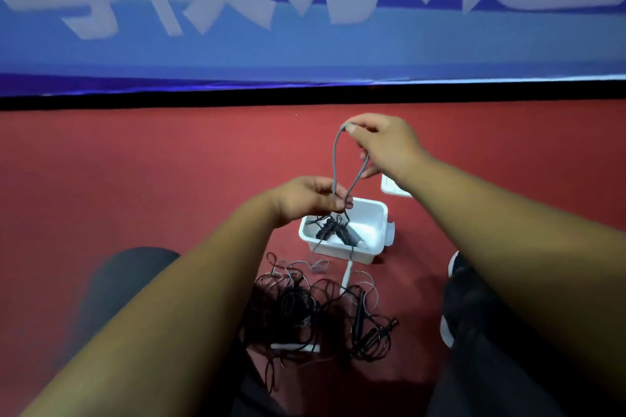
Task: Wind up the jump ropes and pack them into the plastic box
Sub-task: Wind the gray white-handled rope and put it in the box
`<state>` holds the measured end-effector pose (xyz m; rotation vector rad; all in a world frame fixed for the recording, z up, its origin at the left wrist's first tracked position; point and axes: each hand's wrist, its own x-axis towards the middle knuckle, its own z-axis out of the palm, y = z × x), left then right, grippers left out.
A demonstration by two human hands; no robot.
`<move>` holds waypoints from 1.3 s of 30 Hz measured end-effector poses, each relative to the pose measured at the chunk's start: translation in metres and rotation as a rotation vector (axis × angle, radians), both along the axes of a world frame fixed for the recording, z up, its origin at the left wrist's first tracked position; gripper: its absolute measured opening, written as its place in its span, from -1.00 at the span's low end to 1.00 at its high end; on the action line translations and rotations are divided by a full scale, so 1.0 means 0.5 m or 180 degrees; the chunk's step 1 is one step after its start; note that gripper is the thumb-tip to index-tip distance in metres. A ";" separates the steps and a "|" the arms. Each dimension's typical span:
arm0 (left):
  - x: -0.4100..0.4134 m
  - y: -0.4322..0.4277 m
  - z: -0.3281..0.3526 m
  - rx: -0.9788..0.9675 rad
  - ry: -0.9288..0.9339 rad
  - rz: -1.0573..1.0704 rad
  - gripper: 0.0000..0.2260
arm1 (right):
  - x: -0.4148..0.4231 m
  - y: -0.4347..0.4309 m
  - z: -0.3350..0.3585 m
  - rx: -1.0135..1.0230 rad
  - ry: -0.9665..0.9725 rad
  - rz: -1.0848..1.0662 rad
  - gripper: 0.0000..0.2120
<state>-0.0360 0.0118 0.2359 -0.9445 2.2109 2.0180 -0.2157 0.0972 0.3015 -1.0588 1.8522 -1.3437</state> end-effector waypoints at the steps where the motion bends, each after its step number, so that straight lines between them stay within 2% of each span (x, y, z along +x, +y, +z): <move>1: -0.002 0.004 0.017 -0.0104 0.0008 -0.0088 -0.90 | -0.001 0.003 0.011 -0.0071 -0.0068 -0.0033 -0.87; 5: -0.020 0.015 0.075 -0.0185 0.0137 0.0132 -0.94 | 0.001 0.015 0.042 -0.0359 -0.0734 -0.0168 -0.84; 9: -0.033 0.014 0.132 -0.0071 0.0450 0.0642 -0.93 | -0.014 0.026 0.013 -0.0130 -0.1779 -0.0232 -0.43; 11: -0.039 0.008 0.150 0.0060 0.0613 0.0922 -0.94 | -0.015 0.039 -0.014 0.0042 -0.2057 -0.0195 -0.44; 13: -0.044 0.001 0.164 0.0250 0.0772 0.1170 -0.95 | -0.006 0.045 -0.035 0.0271 -0.1756 -0.0123 -0.62; 14: -0.045 -0.004 0.170 0.0355 0.0850 0.1285 -0.95 | 0.000 0.045 -0.044 0.0417 -0.1440 0.0032 -0.61; 16: -0.048 -0.015 0.179 0.0564 0.0969 0.1518 -0.96 | 0.015 0.042 -0.060 0.0654 -0.0817 0.0495 -0.44; 17: -0.050 -0.022 0.181 0.0682 0.1025 0.1646 -0.97 | 0.021 0.044 -0.064 0.0792 -0.0630 0.0697 -0.43; 19: -0.053 -0.036 0.185 0.1014 0.1125 0.1928 -0.97 | 0.027 0.048 -0.071 0.1032 -0.0470 0.0968 -0.52; 23: -0.055 -0.063 0.179 0.1790 0.1330 0.2407 -0.93 | 0.036 0.042 -0.083 0.1050 -0.0482 0.1177 -0.74; 28: -0.049 -0.100 0.143 0.2260 0.1510 0.2865 -0.92 | 0.065 0.027 -0.100 0.0993 -0.0724 0.1372 -0.78; 31: -0.053 -0.122 0.122 0.2587 0.1561 0.3134 -0.93 | 0.079 0.016 -0.110 0.0920 -0.0783 0.1037 -0.78; 35: -0.066 -0.139 0.113 0.3028 0.1681 0.3099 -0.92 | 0.074 -0.005 -0.117 0.0784 -0.0948 0.0788 -0.68; 39: -0.074 -0.148 0.108 0.3233 0.1789 0.3164 -0.88 | 0.076 -0.018 -0.120 0.0775 -0.1091 0.0738 -0.78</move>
